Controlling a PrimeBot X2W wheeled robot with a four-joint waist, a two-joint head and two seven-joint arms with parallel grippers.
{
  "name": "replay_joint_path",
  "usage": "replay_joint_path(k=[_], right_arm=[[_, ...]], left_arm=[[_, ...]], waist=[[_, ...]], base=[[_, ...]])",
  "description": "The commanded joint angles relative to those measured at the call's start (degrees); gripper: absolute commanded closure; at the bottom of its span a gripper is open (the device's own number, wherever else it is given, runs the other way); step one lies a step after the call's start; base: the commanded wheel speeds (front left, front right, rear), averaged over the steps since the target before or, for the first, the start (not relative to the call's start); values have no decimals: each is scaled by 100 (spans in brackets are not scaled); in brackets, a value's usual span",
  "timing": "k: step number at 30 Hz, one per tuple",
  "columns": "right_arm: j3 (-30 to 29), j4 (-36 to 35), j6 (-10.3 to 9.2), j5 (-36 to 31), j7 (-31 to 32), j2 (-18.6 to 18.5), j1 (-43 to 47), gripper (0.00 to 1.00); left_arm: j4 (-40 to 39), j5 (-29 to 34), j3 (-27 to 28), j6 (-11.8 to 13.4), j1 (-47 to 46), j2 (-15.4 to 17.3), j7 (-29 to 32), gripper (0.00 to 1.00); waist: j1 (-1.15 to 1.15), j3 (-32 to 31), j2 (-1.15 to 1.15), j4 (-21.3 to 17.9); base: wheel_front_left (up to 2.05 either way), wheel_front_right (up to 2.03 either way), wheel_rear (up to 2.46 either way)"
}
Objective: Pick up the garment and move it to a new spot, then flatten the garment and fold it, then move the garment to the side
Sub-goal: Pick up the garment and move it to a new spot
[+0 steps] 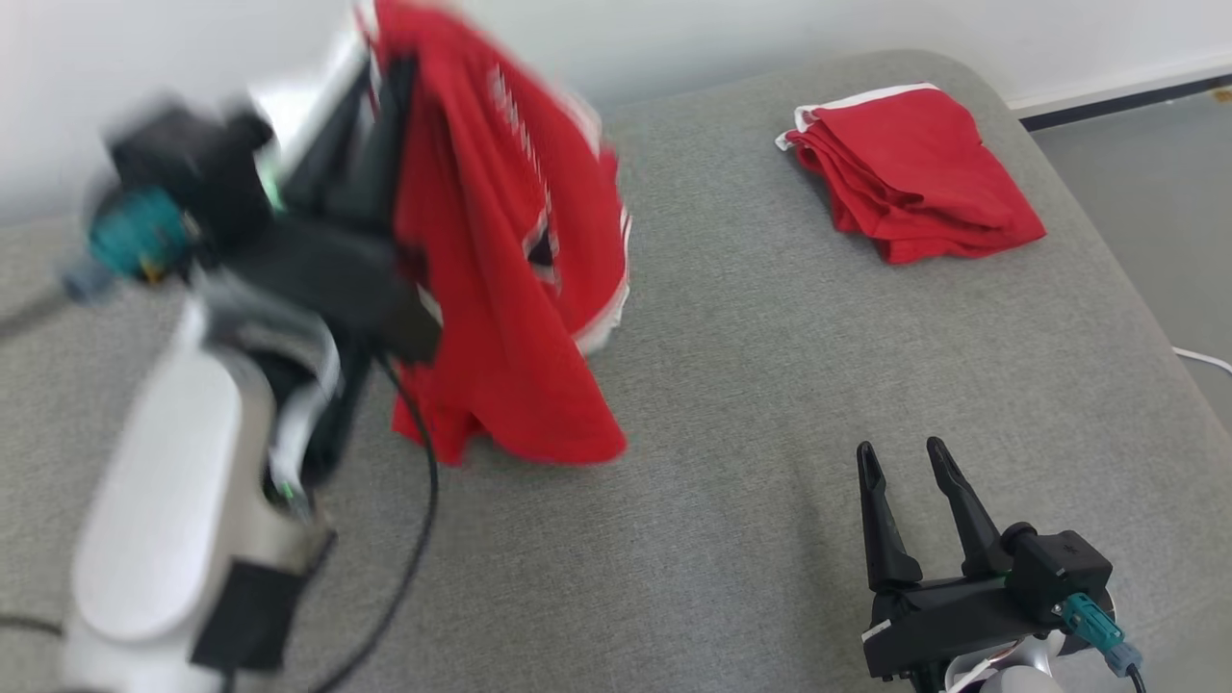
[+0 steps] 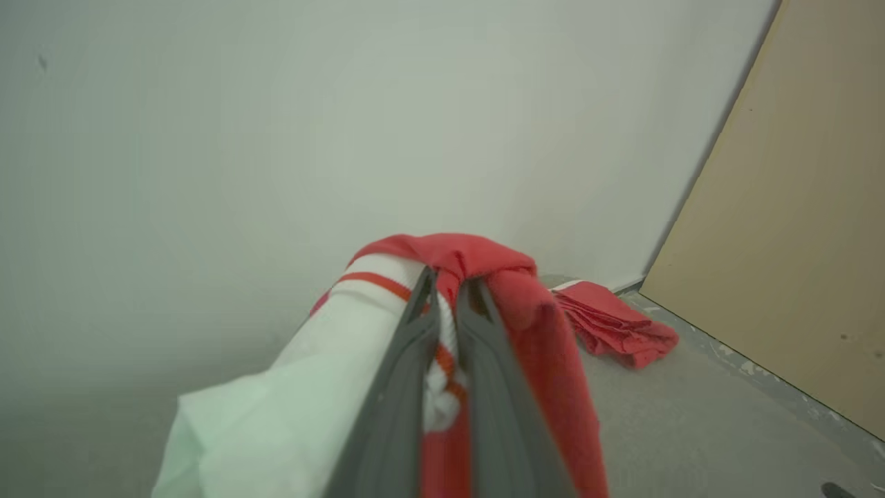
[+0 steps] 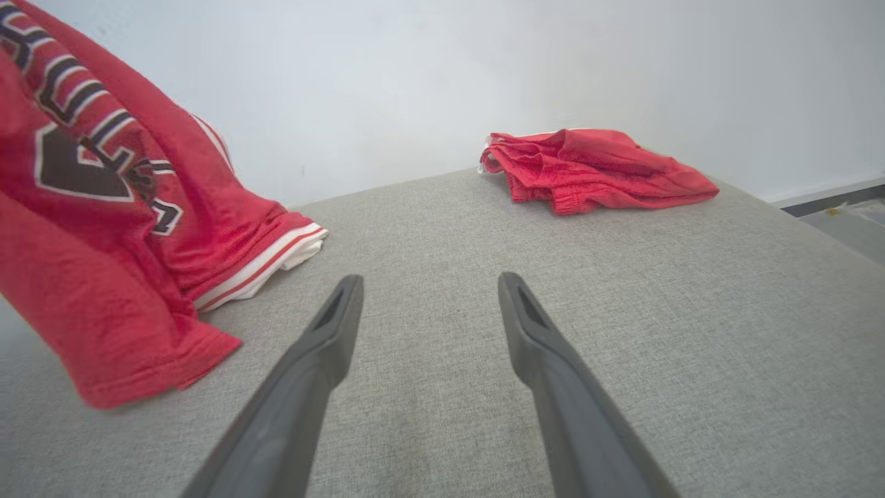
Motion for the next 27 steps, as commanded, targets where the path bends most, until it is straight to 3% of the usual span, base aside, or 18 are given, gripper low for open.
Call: replay_joint_path(k=[1, 8, 15, 16, 17, 18, 27], right_arm=[[27, 5, -14, -55, -8, 7, -13, 0], [108, 16, -14, -31, -8, 8, -10, 0], [77, 55, -14, -70, -8, 6, -41, 0], [74, 55, -14, -80, -8, 6, -38, 0], [65, 51, -14, -85, -8, 7, -22, 0], [66, 49, -14, -83, -8, 8, -2, 0], [-23, -61, -14, -67, -8, 6, 181, 0]], left_arm=[[166, -28, -13, -16, 272, 17, -122, 100], [1064, -168, -222, -66, 1138, -197, -574, 100], [1625, -127, -429, -128, 1246, -340, -934, 100], [1662, -135, -427, -132, 1210, -358, -1013, 95], [1688, -128, -430, -137, 1169, -366, -1095, 55], [1703, -96, -438, -141, 1143, -359, -1152, 0], [1408, -9, -315, -38, 1232, -194, -1628, 0]], waist=[[0, 24, 0, 40], [0, 65, 0, 91], [0, 39, 0, 206], [0, 20, 0, 229], [0, -10, 0, 255], [0, -38, 0, 276], [0, -346, 0, 544]], base=[[0, 0, 0], [0, 0, 0], [0, 0, 0], [0, 0, 0], [0, 0, 0], [0, 0, 0], [0, 0, 0]])
